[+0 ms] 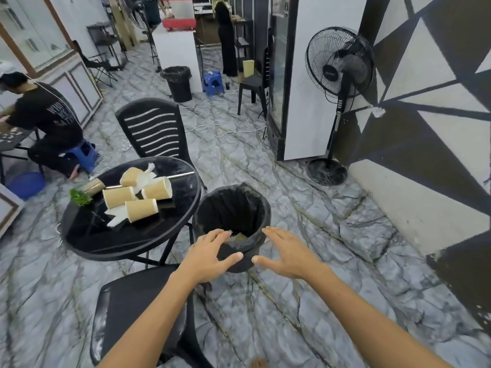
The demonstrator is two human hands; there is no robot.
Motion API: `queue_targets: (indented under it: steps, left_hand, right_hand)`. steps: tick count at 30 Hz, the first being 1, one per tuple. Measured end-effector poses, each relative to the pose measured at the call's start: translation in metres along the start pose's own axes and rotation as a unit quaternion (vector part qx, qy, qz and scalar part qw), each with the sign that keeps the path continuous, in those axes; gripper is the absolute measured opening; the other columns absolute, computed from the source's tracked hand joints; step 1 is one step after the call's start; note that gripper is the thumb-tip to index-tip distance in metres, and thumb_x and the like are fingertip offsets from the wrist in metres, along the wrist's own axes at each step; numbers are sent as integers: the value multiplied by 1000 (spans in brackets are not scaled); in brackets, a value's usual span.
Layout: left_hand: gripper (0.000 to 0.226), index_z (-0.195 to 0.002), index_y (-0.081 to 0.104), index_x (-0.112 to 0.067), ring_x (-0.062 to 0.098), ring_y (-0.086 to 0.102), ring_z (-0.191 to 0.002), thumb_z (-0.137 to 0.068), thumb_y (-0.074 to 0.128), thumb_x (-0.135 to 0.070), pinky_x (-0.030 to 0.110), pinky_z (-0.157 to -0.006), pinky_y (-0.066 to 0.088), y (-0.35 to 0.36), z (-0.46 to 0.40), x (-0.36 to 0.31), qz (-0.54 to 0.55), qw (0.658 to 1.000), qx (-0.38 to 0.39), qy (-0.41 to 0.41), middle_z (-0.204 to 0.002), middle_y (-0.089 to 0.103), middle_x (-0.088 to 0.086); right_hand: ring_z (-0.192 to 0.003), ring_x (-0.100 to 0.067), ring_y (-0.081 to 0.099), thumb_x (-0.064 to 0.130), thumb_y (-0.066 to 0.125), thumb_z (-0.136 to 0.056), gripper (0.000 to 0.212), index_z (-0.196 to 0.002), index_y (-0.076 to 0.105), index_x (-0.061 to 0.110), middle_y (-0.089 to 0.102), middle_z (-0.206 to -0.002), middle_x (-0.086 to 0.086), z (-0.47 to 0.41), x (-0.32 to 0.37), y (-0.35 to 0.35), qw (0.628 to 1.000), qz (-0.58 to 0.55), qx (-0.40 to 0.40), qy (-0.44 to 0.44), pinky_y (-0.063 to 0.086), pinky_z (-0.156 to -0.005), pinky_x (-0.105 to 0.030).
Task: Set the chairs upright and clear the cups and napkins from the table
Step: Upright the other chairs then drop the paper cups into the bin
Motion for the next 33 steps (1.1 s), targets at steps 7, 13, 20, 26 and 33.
queue_targets:
  steps: [7, 13, 20, 26, 33]
  left_hand:
    - [85, -152, 31, -37, 21, 29, -145, -82, 39, -84, 51, -114, 35, -3, -82, 27, 24, 999, -3, -25, -159, 29, -12]
    - [88, -151, 33, -37, 19, 33, -143, -79, 35, -89, 48, -114, 36, -13, -139, 68, 52, 996, -11, -72, -157, 33, -13]
    - [84, -153, 33, -34, 21, 28, -147, -84, 41, -81, 46, -116, 34, -25, -180, 109, 62, 990, -6, -130, -160, 32, -8]
    - [86, -151, 33, -36, 24, 29, -146, -80, 38, -85, 51, -113, 36, -31, -218, 140, 73, 979, -12, -188, -159, 32, -10]
    - [88, -150, 34, -36, 24, 30, -144, -78, 36, -88, 52, -111, 38, -26, -261, 161, 108, 953, -22, -282, -158, 33, -11]
  right_hand:
    - [-150, -15, 16, 83, 38, -82, 97, -157, 19, 25, 18, -164, 6, -90, -32, -9, 999, 29, 45, -10, 18, -122, -41]
    - [-150, -14, 17, 83, 38, -83, 95, -156, 21, 24, 21, -164, 5, -183, -36, -17, 995, 56, 73, -45, 19, -122, -37]
    - [-150, -15, 19, 79, 39, -85, 93, -157, 22, 22, 22, -164, 3, -266, -35, -14, 989, 47, 114, -83, 21, -121, -38]
    - [-150, -16, 19, 84, 37, -81, 99, -157, 23, 21, 22, -164, 2, -337, -44, -12, 981, 39, 153, -113, 21, -121, -39]
    - [-149, -17, 19, 99, 16, -64, 119, -156, 23, 23, 22, -164, 2, -425, -55, -5, 962, 29, 204, -181, 22, -121, -39]
Point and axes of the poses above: each hand's wrist, its own z-axis away from the middle knuckle, its own y-axis out of the palm, x = y × z, the point moved 7 cm from there along -z, towards the middle knuckle
